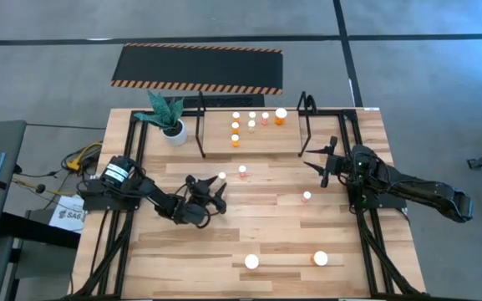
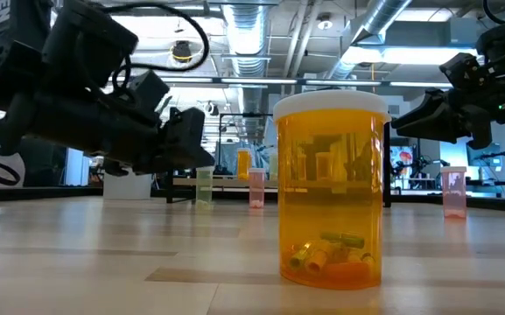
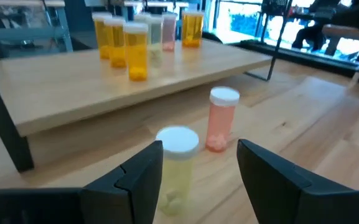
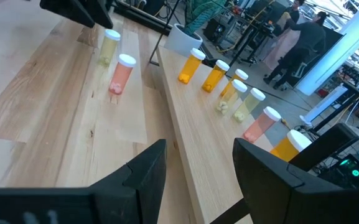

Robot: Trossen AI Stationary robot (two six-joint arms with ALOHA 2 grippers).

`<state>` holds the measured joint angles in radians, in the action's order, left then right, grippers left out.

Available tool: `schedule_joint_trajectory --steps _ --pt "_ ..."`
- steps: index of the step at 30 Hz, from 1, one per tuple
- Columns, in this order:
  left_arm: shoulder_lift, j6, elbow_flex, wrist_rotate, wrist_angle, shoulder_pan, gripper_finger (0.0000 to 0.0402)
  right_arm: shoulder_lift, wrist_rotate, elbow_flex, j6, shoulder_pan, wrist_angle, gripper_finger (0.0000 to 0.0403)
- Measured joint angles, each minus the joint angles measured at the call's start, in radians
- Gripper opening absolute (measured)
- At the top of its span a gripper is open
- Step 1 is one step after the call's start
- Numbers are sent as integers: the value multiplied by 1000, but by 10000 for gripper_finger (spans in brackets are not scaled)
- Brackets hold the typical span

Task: Pick and place medicine bottles onto shelf by color
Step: Put the small yellow pill bottle aligned with the other yellow pill bottles on the shelf

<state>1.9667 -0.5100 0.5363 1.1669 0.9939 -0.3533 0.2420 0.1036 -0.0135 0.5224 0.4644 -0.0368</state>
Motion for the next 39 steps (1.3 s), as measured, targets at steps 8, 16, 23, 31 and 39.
schedule_joint_trajectory --steps 8,16,23,31,39 --pt "0 -79 1 -11 -57 11 245 0 0 0 0 0 0 207" --pt "0 -82 1 -72 -76 51 278 0 0 0 0 0 0 207" --pt "0 -125 1 -168 -115 113 278 0 0 0 0 0 0 207" --pt "0 -105 1 -168 -115 142 278 0 0 0 0 0 0 207" --pt "0 -74 1 -196 -114 161 256 0 0 0 0 0 0 207"
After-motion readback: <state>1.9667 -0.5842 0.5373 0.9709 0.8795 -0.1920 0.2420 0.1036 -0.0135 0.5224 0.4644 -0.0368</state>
